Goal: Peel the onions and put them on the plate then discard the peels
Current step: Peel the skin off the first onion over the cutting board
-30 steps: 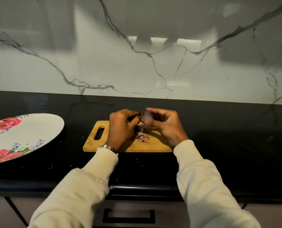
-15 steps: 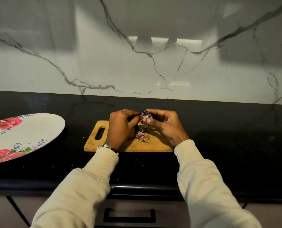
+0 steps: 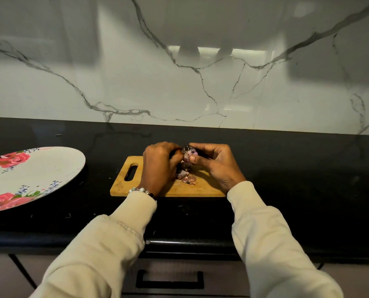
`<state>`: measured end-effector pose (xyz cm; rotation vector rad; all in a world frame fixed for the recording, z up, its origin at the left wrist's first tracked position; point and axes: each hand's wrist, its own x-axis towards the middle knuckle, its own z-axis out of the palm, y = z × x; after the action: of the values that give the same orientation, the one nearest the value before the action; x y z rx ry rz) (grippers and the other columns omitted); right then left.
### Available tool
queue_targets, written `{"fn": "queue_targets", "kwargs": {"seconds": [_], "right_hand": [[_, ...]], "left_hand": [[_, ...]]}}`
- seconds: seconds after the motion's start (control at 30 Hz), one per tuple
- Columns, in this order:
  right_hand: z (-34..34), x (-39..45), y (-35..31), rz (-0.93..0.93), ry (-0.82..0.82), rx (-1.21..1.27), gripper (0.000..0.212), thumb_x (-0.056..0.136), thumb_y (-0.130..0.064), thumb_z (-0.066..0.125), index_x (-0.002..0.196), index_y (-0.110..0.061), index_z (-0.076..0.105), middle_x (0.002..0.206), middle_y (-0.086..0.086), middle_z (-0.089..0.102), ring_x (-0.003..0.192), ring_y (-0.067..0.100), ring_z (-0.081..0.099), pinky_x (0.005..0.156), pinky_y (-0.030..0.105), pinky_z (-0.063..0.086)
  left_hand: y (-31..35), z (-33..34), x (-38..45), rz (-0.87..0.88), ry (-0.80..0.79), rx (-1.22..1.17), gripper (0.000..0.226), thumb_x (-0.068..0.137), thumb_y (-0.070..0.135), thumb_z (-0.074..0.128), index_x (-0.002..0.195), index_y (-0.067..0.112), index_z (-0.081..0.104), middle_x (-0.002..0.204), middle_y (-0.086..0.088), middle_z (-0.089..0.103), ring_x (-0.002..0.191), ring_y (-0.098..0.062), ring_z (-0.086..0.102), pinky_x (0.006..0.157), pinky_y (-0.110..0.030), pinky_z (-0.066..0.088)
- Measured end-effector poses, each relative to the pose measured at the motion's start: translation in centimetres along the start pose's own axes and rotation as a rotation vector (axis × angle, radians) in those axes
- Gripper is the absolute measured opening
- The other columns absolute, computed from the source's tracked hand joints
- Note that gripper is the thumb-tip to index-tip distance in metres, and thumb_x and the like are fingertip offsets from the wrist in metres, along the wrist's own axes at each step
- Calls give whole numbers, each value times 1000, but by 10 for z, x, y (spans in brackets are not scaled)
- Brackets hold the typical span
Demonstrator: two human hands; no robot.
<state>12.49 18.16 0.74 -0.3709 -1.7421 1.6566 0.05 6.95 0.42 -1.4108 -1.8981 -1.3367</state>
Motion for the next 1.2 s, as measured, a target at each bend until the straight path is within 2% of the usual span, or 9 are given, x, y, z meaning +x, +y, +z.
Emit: {"fn": "queue_targets", "kwargs": {"seconds": [0.07,0.17,0.3,0.4,0.57,0.87,1.03,1.1,1.2], "right_hand": [[-1,1,-1,1,4,8,38,83,10,68,120,3,66,104,8,73,92,16,72,71,29,60],[-3,3,1,-13,10,-45,40,83,11,68,122,3,65,107,10,72,100,20,69,83,33,60],[-4,3,2,-41,1,-123,40,83,12,67,122,2,65,106,6,71,102,18,68,85,30,59],[-4,4,3,-56,4,-146,40,82,12,68,121,0,66,105,2,72,100,15,68,81,25,58],[-3,6,7,-44,36,-116,40,80,11,70,117,-4,69,112,10,73,111,26,67,97,47,54],[1,3,4,-41,32,-149,40,84,11,68,122,2,65,113,10,71,108,20,67,94,30,55],[0,5,2,-6,69,-66,38,86,12,64,123,3,64,115,16,70,111,28,67,93,40,57],[-1,6,2,-8,79,-71,38,86,12,64,123,1,65,113,13,71,109,25,67,90,36,58],[-1,5,2,-37,69,-120,40,85,10,66,123,1,64,115,13,71,108,20,67,88,26,57]], "left_hand": [[0,0,0,-25,-27,-44,15,88,11,68,100,8,76,89,-7,74,77,-14,64,73,-25,50],[0,1,0,-51,-64,-81,15,89,12,68,101,8,76,90,-7,74,77,-10,62,72,-15,45],[-1,2,1,-78,-78,-100,15,88,12,70,100,7,76,90,-8,75,79,-14,66,77,-28,53],[0,3,-1,-62,-71,-92,14,88,13,70,99,8,77,87,-5,74,74,-10,64,71,-21,51],[0,6,-3,22,-5,-27,10,85,14,72,91,8,77,80,-5,74,69,-15,64,67,-33,54],[3,5,-3,19,16,16,12,84,10,70,94,6,76,84,-7,74,70,-14,63,70,-31,53],[1,5,0,-50,-23,-107,18,89,9,66,104,8,75,90,-6,74,76,-10,64,73,-22,51],[1,5,0,-43,-45,-116,20,90,11,66,107,9,74,90,-4,73,76,-9,63,72,-17,49],[1,6,-1,-26,-65,-82,21,90,15,67,109,9,74,91,-6,73,78,-11,64,74,-23,51]]}}
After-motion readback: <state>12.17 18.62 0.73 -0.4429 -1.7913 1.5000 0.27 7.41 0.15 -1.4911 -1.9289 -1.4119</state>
